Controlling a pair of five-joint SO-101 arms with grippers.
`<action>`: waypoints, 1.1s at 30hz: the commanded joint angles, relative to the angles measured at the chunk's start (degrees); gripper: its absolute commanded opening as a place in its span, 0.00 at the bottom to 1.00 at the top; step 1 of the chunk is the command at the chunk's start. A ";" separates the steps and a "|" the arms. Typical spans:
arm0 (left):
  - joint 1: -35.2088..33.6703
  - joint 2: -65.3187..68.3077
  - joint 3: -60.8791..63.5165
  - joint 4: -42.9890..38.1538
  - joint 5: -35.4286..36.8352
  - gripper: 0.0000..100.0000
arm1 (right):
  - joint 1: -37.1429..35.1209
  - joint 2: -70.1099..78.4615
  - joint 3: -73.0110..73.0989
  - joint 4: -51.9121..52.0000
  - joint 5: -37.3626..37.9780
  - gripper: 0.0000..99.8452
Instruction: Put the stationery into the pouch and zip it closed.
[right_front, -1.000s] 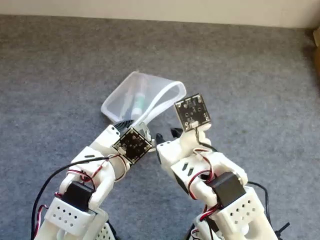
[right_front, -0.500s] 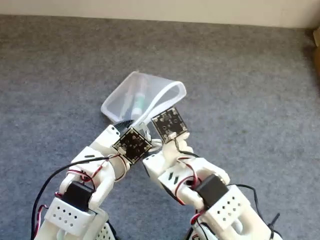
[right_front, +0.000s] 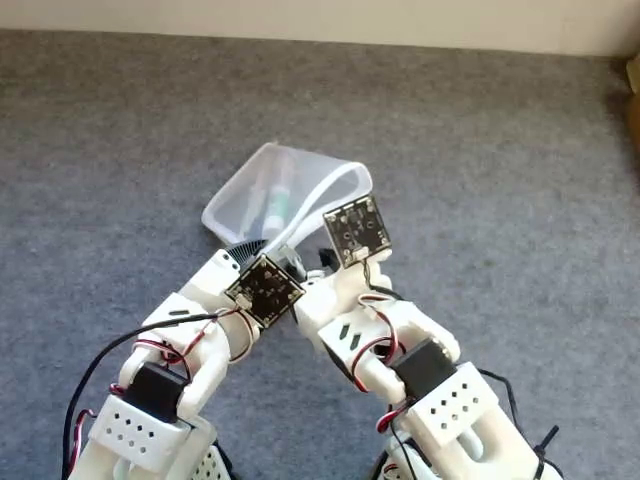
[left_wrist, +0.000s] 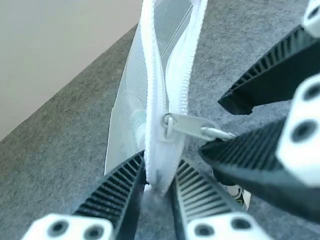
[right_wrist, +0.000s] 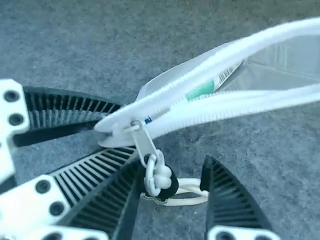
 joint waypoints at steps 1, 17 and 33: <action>-1.36 -0.13 -1.89 0.62 1.05 0.01 | 0.66 0.40 -0.48 -1.89 -0.70 0.13; -1.36 -0.13 -1.80 0.70 1.05 0.01 | 9.19 0.48 -1.01 -1.71 5.27 0.01; -1.36 -0.13 -1.80 0.79 1.05 0.01 | 23.69 0.48 -5.23 -3.47 -1.32 0.01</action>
